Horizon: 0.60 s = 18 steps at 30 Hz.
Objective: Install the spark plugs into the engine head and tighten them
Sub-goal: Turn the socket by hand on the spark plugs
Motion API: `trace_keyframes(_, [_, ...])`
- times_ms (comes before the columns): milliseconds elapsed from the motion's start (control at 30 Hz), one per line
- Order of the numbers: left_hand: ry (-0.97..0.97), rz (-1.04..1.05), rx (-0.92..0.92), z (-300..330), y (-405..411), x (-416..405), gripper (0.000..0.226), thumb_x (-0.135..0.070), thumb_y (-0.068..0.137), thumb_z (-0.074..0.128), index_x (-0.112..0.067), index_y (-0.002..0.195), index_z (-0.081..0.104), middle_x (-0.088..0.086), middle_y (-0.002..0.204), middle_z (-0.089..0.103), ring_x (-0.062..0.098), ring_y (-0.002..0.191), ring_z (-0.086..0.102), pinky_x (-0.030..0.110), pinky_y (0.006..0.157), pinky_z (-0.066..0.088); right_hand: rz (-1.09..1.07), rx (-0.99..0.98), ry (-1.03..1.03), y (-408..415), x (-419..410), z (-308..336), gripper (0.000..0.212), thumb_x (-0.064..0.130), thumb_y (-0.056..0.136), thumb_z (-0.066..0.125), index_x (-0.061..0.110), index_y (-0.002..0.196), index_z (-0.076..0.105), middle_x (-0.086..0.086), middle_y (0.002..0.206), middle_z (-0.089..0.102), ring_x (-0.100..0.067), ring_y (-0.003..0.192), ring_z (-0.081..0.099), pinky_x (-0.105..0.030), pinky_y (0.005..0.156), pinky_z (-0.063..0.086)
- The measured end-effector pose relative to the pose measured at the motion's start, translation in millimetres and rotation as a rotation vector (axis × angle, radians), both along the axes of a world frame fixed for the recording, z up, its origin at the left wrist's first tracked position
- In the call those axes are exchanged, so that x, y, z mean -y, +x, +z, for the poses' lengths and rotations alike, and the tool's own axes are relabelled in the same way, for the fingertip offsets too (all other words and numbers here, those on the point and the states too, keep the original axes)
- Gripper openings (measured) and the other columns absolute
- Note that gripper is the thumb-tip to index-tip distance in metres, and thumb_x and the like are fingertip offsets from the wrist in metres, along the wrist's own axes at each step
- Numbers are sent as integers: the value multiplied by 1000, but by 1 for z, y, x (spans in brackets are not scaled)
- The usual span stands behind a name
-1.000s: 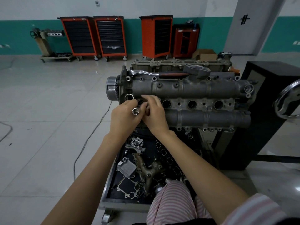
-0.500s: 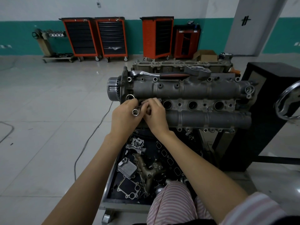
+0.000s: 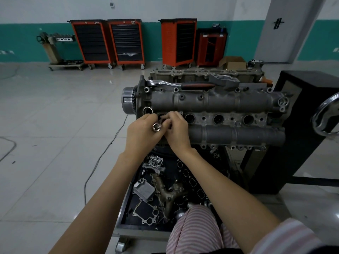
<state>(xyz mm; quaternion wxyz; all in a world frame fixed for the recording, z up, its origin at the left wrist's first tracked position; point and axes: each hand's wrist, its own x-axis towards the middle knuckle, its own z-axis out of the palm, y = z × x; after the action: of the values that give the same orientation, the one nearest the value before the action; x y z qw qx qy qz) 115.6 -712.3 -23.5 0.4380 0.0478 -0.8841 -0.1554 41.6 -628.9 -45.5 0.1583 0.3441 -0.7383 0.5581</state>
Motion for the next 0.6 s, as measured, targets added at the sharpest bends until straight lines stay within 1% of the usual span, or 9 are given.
trace_keyframes(67, [-16,-3,-32,0,-1,-1,48,-27,83,69,-15,57,30,-1,51,34,19,45,33,25,44,20,-12,-7,16,0,1,-1,10,-4,76,60,2,75,52,-10,82,52,-13,69,45,-15,61,34])
trace_keyframes(133, [-29,-8,-66,-1,-1,-1,47,-26,84,67,-17,57,30,0,50,35,18,44,31,25,44,21,-16,-31,51,-1,1,-1,10,-4,77,60,1,80,52,-12,87,52,-14,72,45,-18,63,35])
trace_keyframes(167, [-39,-11,-78,-2,-2,0,44,-27,85,64,-16,57,31,1,50,37,18,44,31,25,43,22,-19,-45,68,-1,0,-1,13,-2,78,61,1,88,54,-12,93,52,-14,76,47,-17,66,36])
trace_keyframes(267, [-70,-24,-69,-4,-1,2,35,-32,87,53,-11,61,39,3,56,43,15,47,31,24,44,24,16,-102,153,-1,-4,0,44,2,81,60,4,123,49,-11,122,50,-17,99,53,-19,83,41])
trace_keyframes(333, [-70,-22,-55,-4,0,3,29,-29,86,55,-9,68,42,2,62,45,14,51,31,24,47,24,60,-157,214,-2,-5,0,48,2,83,58,6,130,48,-9,128,51,-18,112,51,-23,94,40])
trace_keyframes(367, [-58,-21,-48,-4,0,3,27,-26,85,58,-10,70,43,-1,65,44,13,53,32,24,48,25,67,-179,232,-2,-5,-1,45,2,84,57,6,129,50,-9,127,54,-19,114,51,-25,96,40])
trace_keyframes(433, [-34,-15,-28,-4,0,3,25,-22,83,61,-10,73,42,-3,68,42,14,54,33,24,49,25,56,-187,240,-3,-5,-2,38,2,85,55,5,123,56,-10,122,59,-21,113,53,-24,95,39])
trace_keyframes(500, [-19,-1,-8,-4,1,2,26,-25,83,60,-10,73,41,-2,68,44,15,55,35,25,50,26,34,-161,190,-3,-5,-2,30,1,86,55,1,115,61,-13,114,62,-25,106,56,-23,90,40])
trace_keyframes(600, [13,23,11,-3,-1,1,35,-29,84,64,-13,69,36,-4,63,41,19,53,39,24,46,22,16,-85,97,-2,-4,0,17,-1,82,58,-2,98,63,-15,98,61,-24,90,57,-31,78,46])
